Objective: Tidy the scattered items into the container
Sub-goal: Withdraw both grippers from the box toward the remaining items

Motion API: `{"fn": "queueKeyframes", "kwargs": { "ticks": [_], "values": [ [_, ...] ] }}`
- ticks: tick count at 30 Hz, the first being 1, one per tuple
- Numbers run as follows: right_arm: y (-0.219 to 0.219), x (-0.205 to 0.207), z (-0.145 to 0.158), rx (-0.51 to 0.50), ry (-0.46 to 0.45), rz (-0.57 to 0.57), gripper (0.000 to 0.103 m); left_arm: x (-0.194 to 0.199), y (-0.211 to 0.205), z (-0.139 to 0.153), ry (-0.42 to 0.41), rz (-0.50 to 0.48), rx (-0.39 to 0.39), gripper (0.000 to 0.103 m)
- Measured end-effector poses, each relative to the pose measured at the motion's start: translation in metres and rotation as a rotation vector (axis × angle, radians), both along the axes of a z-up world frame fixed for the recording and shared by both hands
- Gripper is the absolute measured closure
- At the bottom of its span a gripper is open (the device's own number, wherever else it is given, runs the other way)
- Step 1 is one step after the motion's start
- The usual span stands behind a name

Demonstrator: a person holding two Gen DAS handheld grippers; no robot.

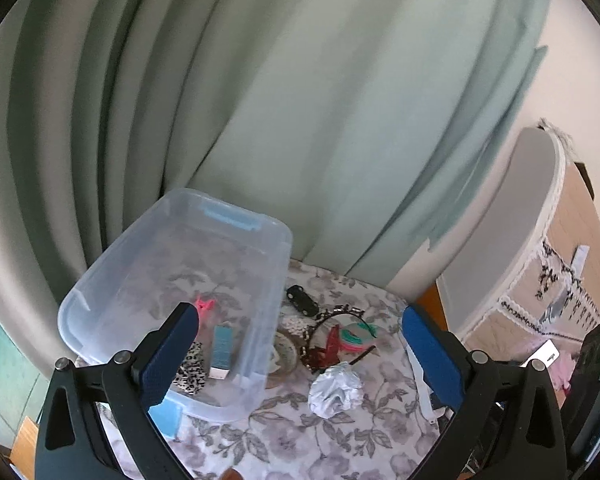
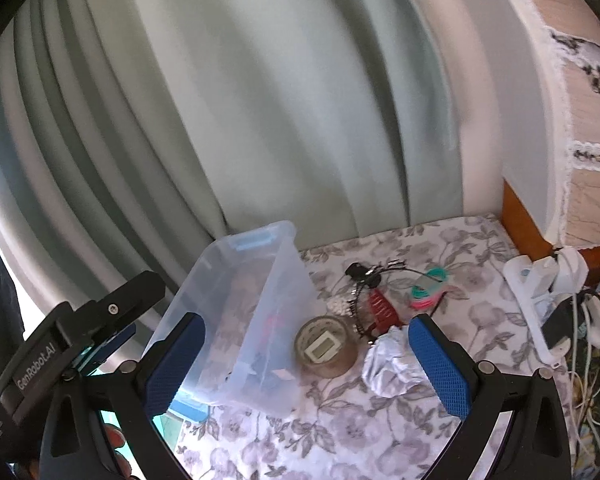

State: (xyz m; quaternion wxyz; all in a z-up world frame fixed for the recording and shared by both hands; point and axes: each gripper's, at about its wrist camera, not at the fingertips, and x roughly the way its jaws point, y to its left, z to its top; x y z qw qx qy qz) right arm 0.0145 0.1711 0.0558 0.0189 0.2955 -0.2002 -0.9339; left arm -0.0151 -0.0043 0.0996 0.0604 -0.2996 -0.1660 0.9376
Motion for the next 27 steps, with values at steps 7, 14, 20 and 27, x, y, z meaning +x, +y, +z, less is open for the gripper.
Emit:
{"fn": "queueKeyframes", "kwargs": {
  "ticks": [7, 14, 20, 27],
  "values": [
    [0.031, 0.013, -0.013, -0.003, 0.007, -0.037, 0.000, -0.002, 0.034, -0.006, -0.019, -0.048, -0.065, 0.001],
    [0.058, 0.023, -0.028, 0.012, 0.000, -0.084, 0.000, -0.009, 0.063, -0.019, -0.050, -0.102, -0.100, 0.001],
    [0.074, 0.025, -0.047, -0.018, -0.021, -0.107, 0.000, -0.016, 0.079, -0.034, -0.086, -0.126, -0.112, 0.001],
    [0.084, 0.024, -0.068, -0.039, -0.052, -0.119, 0.000, -0.023, 0.088, -0.053, -0.115, -0.149, -0.118, 0.001]
  ]
}}
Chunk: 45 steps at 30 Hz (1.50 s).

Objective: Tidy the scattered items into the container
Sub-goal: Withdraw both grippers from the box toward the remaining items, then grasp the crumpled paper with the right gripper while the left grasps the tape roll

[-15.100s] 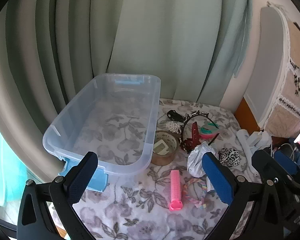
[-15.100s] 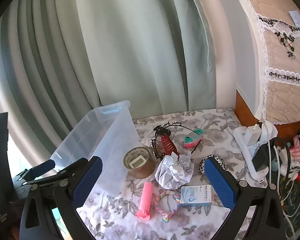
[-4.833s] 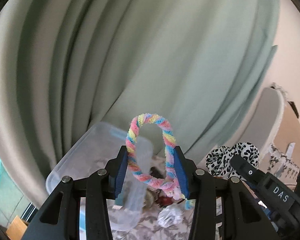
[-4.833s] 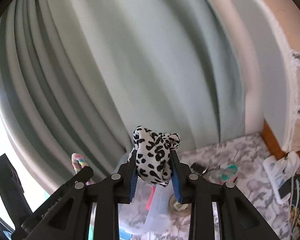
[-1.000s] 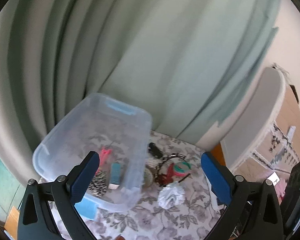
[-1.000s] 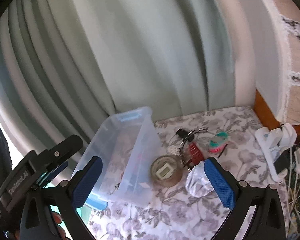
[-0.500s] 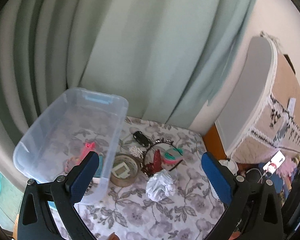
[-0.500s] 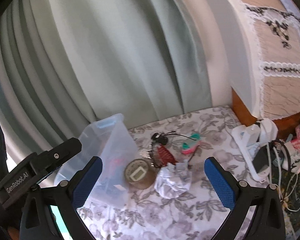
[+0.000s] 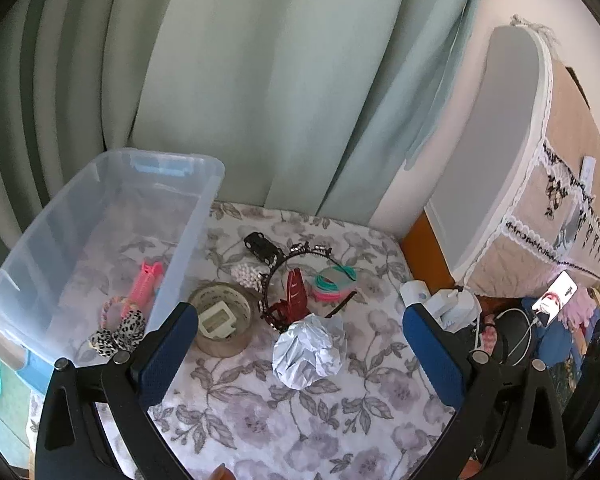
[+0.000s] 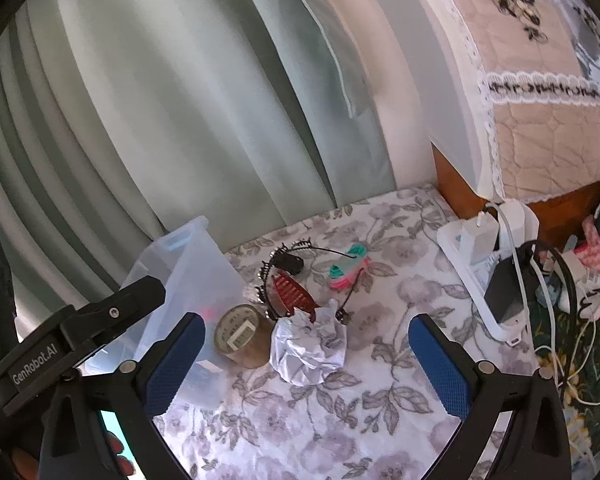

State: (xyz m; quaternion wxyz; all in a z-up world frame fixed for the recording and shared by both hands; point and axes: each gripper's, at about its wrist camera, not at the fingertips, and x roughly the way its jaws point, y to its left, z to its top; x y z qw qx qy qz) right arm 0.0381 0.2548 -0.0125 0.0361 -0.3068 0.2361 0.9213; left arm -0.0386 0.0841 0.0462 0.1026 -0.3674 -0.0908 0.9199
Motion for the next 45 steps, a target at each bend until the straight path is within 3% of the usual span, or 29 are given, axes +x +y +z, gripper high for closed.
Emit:
{"fn": "queueKeyframes", "kwargs": {
  "ticks": [10, 14, 19, 24, 32, 45],
  "values": [
    [0.012, -0.010, -0.035, -0.027, -0.084, 0.015, 0.000, -0.018, 0.013, -0.037, -0.116, -0.032, -0.051, 0.001],
    [0.016, -0.015, -0.052, -0.062, -0.127, 0.040, 0.000, -0.025, 0.016, -0.052, -0.170, -0.038, -0.034, 0.001],
    [0.011, -0.024, -0.075, -0.130, -0.183, 0.130, 0.000, -0.030, 0.025, -0.063, -0.167, -0.063, -0.105, 0.002],
    [0.003, -0.033, -0.087, -0.102, -0.213, 0.151, 0.000, -0.039, 0.031, -0.067, -0.155, -0.095, -0.164, 0.013],
    [-0.001, -0.047, -0.104, -0.131, -0.225, 0.170, 0.001, -0.052, 0.028, -0.089, -0.208, -0.104, -0.173, 0.033],
    [-0.011, -0.086, -0.131, -0.161, -0.258, 0.192, 0.019, -0.079, 0.023, -0.113, -0.271, -0.075, -0.238, 0.051]
  ]
}}
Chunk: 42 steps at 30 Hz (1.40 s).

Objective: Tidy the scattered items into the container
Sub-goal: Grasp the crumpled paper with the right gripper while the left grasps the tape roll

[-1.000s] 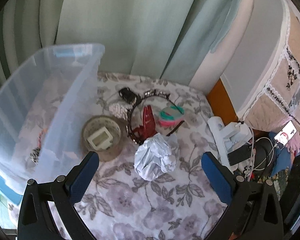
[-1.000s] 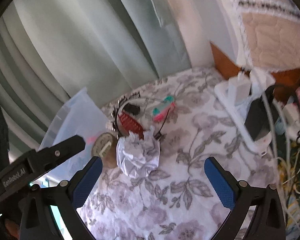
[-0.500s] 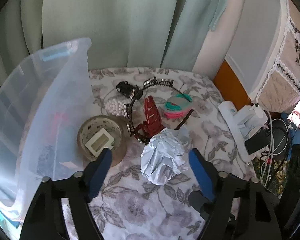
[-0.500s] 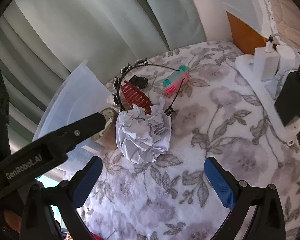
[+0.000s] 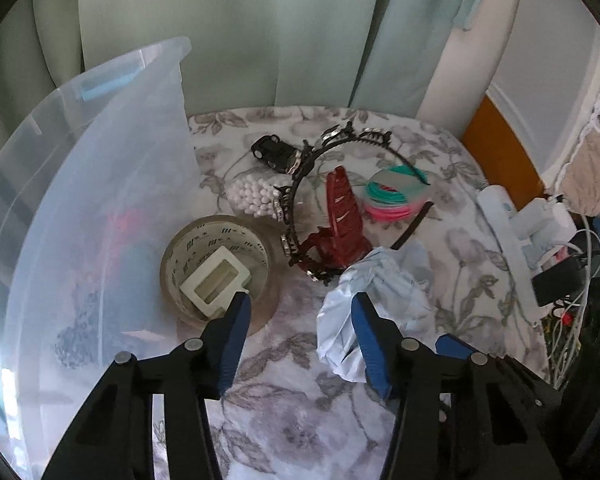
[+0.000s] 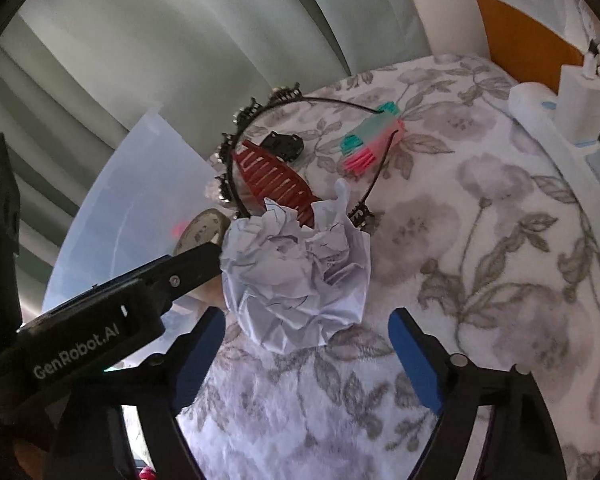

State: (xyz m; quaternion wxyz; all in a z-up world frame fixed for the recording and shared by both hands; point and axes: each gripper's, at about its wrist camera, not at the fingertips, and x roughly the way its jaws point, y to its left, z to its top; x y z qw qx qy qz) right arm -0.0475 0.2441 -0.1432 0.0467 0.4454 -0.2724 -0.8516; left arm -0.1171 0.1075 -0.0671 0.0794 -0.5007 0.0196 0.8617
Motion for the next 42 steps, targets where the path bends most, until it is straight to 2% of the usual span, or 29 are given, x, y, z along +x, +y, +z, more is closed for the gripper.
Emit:
{"fn": "queueKeyframes", "kwargs": {
  "ticks": [8, 12, 16, 26, 31, 34, 38, 42],
  "values": [
    [0.004, -0.016, -0.016, -0.034, -0.043, -0.019, 0.030, -0.011, -0.005, -0.012, -0.027, 0.005, -0.011, 0.054],
    [0.002, -0.020, -0.014, -0.050, -0.014, -0.016, 0.051, -0.017, -0.006, -0.016, -0.041, 0.008, -0.002, 0.058],
    [0.007, -0.016, -0.008, -0.043, 0.010, -0.039, 0.059, -0.021, -0.006, -0.017, -0.039, 0.000, 0.009, 0.060],
    [0.027, -0.004, -0.011, -0.069, 0.003, -0.117, 0.060, -0.032, -0.006, -0.033, -0.056, 0.011, -0.042, 0.070],
    [0.027, -0.001, -0.011, -0.062, 0.008, -0.114, 0.060, -0.040, -0.006, -0.039, -0.060, 0.030, -0.073, 0.084],
    [0.028, 0.002, -0.009, -0.059, 0.013, -0.119, 0.060, -0.042, -0.008, -0.039, -0.061, 0.041, -0.061, 0.086],
    [0.028, 0.008, -0.002, -0.054, 0.016, -0.127, 0.060, -0.038, -0.007, -0.034, -0.054, 0.040, -0.058, 0.094],
    [0.027, 0.013, 0.008, -0.044, 0.026, -0.126, 0.060, -0.029, -0.005, -0.022, -0.041, 0.030, -0.029, 0.095]
  ]
}}
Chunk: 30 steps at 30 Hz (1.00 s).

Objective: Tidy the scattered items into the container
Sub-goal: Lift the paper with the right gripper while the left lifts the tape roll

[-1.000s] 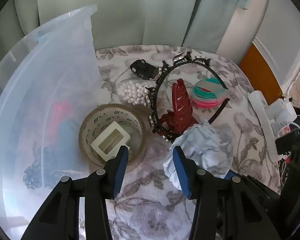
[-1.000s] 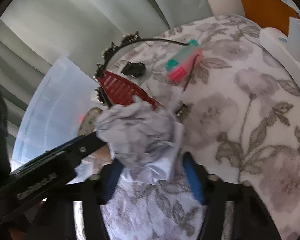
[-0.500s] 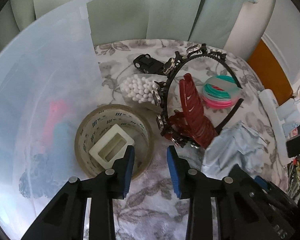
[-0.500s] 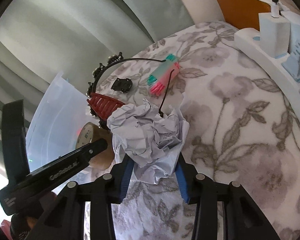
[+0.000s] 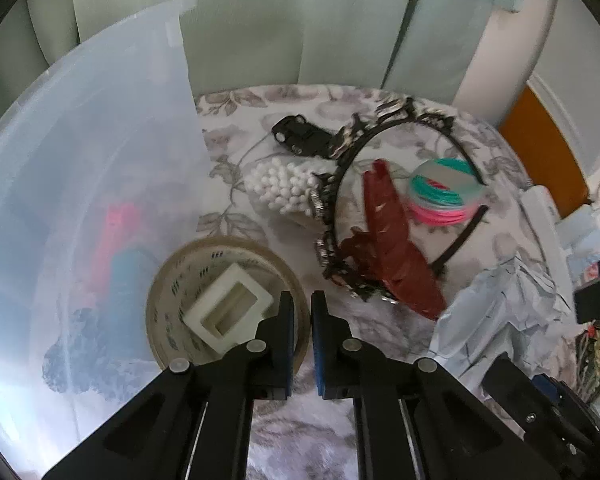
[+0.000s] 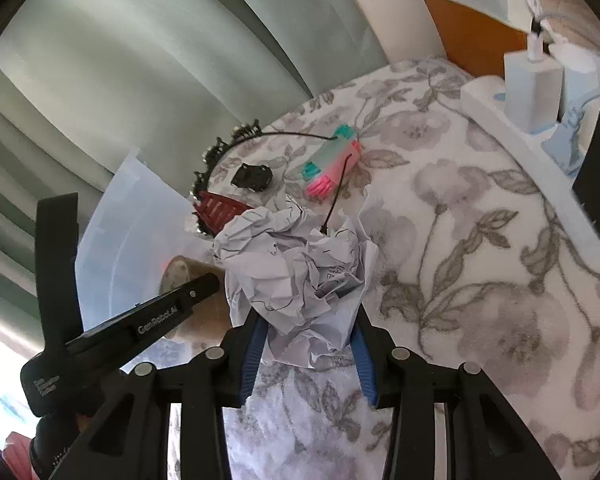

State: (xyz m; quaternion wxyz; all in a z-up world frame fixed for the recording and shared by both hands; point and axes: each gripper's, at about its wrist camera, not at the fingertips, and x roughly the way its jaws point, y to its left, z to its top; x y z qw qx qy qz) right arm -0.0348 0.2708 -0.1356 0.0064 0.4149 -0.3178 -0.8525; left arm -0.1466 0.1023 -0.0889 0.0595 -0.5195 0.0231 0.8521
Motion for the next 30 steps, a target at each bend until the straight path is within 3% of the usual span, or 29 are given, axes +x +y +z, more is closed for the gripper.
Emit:
{"fn": "queueKeyframes", "kwargs": {
  "ticks": [30],
  "values": [
    [-0.003, 0.065, 0.095, 0.084, 0.182, -0.085, 0.060, 0.074, 0.012, 0.109, 0.165, -0.140, 0.225, 0.095]
  ]
}}
